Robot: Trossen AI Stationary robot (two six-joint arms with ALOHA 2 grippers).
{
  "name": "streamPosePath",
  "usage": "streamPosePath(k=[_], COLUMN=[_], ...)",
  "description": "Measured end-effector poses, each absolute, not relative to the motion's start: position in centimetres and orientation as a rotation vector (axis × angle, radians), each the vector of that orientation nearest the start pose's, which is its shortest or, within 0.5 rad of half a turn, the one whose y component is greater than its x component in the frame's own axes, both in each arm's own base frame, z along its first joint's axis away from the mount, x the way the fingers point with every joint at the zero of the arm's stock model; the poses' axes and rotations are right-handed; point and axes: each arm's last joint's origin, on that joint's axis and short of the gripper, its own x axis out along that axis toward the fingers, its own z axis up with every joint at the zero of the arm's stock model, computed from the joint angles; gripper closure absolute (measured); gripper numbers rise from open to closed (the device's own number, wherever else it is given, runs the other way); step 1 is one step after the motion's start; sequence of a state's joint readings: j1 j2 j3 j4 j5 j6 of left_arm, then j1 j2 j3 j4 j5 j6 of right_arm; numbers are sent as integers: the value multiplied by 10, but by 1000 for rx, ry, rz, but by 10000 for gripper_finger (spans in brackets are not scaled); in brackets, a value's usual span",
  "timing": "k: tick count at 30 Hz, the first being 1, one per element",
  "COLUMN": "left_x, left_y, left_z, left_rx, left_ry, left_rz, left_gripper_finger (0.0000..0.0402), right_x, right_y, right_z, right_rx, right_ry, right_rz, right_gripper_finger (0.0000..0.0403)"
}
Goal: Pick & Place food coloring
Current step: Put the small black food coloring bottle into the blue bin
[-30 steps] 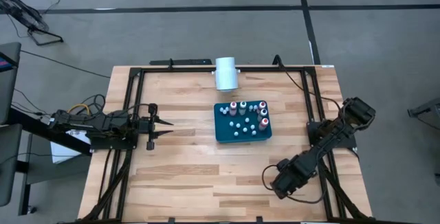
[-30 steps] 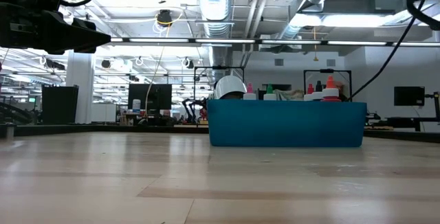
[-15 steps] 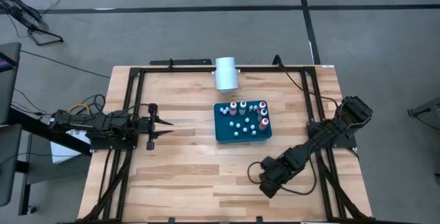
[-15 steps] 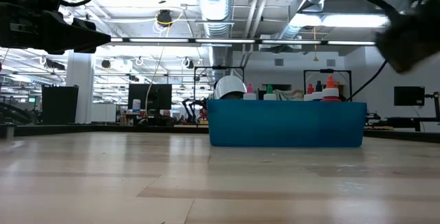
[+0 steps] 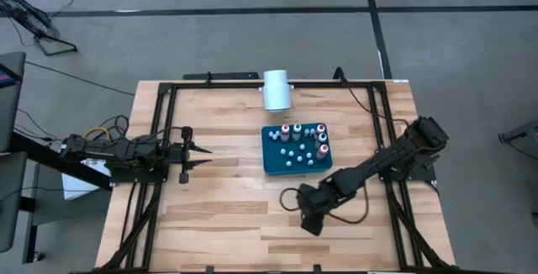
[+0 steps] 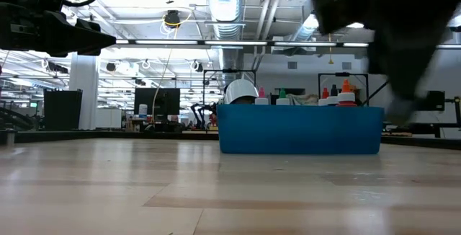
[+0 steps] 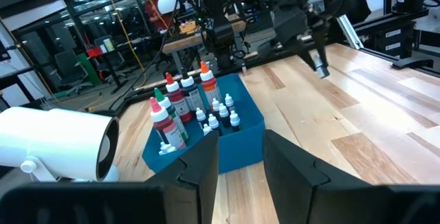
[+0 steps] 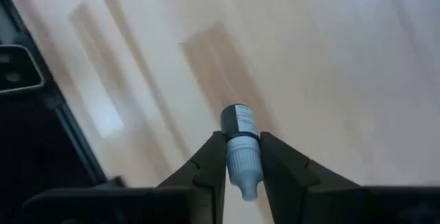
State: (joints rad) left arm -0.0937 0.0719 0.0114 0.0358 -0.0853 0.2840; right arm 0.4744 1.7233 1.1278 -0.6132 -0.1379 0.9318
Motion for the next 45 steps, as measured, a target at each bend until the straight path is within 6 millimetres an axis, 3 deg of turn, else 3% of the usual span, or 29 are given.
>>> streamPosePath(k=[8, 15, 22, 32, 37, 41, 45], left_x=[101, 101, 101, 101, 101, 101, 101], left_y=[-7, -7, -7, -7, -7, -7, -7], left_z=[165, 165, 165, 165, 165, 165, 165], left_rx=[286, 286, 286, 286, 286, 286, 286], left_ry=[23, 23, 23, 24, 23, 23, 24], left_rz=[-12, -12, -12, -12, -12, -12, -12], left_gripper_finger=[297, 297, 297, 297, 297, 297, 297], right_x=[341, 364, 369, 370, 375, 374, 371], right_y=[139, 102, 68, 63, 70, 56, 35], right_z=[200, 217, 219, 220, 234, 249, 250], right_rx=[400, 243, 95, -12, -28, -64, -87], right_ry=[1286, 1242, 1238, 1241, 1208, 1251, 1318], right_rz=[20, -86, -190, -159, -86, -92, -118], right_gripper_finger=[334, 334, 334, 334, 334, 334, 334])
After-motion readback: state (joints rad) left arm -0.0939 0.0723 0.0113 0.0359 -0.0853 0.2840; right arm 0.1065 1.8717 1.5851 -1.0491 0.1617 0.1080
